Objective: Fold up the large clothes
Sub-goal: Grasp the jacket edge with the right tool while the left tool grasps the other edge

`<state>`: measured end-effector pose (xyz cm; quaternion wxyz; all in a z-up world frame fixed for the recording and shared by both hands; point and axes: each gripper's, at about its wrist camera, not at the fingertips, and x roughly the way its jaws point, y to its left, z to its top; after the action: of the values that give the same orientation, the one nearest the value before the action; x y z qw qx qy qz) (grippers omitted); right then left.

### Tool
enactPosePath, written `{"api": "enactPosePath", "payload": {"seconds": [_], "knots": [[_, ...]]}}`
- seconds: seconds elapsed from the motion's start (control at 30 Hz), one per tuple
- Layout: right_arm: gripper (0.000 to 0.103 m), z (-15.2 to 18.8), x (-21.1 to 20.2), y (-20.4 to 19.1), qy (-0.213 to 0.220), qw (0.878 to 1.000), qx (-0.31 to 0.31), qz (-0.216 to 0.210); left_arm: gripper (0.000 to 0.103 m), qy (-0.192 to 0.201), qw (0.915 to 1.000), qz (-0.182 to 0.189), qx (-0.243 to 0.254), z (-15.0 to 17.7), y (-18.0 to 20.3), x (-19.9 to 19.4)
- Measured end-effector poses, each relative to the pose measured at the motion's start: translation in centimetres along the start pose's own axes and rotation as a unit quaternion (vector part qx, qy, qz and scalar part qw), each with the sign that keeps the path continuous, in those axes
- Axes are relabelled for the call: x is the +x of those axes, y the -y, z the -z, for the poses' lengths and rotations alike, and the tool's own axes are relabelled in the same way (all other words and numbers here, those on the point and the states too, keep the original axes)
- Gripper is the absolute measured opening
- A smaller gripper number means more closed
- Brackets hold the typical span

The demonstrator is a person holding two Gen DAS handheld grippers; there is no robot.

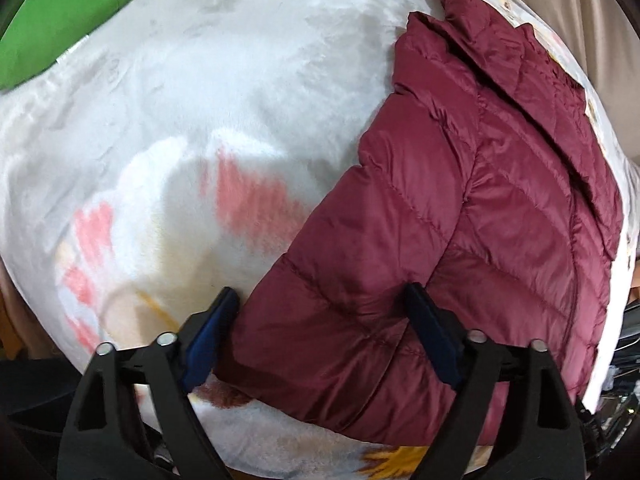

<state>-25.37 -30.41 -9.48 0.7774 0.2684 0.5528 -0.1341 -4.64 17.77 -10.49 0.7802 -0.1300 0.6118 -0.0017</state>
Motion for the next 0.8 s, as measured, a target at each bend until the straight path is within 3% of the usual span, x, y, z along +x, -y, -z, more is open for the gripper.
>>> {"api": "enactPosePath", "payload": {"seconds": [0.07, 0.13, 0.2, 0.4, 0.53, 0.63, 0.7, 0.8], "knots": [[0.050, 0.0, 0.1, -0.1, -0.002, 1.000, 0.006, -0.009, 0.052, -0.007, 0.9997, 0.020, 0.012, 0.1, 0.2, -0.3], [0.028, -0.1, -0.2, -0.4, -0.001, 1.000, 0.002, -0.019, 0.026, -0.012, 0.9992, 0.030, 0.022, 0.1, 0.4, -0.7], [0.015, -0.2, -0.6, -0.8, 0.006, 1.000, -0.008, -0.020, 0.012, -0.013, 0.9987, 0.037, 0.033, 0.0, 0.4, -1.5], [0.006, 0.2, -4.3, -1.6, 0.046, 0.997, -0.052, -0.029, 0.006, 0.004, 0.9954, 0.061, 0.074, 1.5, 0.9, -6.3], [0.005, 2.0, -7.2, -2.0, 0.019, 0.990, -0.131, -0.043, 0.006, -0.007, 0.9938, 0.064, 0.091, 2.6, 1.6, -9.2], [0.005, 3.8, -9.2, -1.9, -0.035, 0.973, -0.212, -0.081, 0.006, -0.008, 0.9948, 0.059, 0.082, 4.9, 0.8, -11.8], [0.005, 4.0, -10.8, -1.7, -0.050, 0.965, -0.232, -0.110, 0.006, -0.007, 0.9954, 0.056, 0.077, 6.3, 0.3, -13.4], [0.005, 1.3, -14.7, -1.7, 0.004, 0.963, -0.215, -0.161, 0.005, 0.022, 0.9955, 0.076, 0.051, 5.9, 0.7, -15.5]]}}
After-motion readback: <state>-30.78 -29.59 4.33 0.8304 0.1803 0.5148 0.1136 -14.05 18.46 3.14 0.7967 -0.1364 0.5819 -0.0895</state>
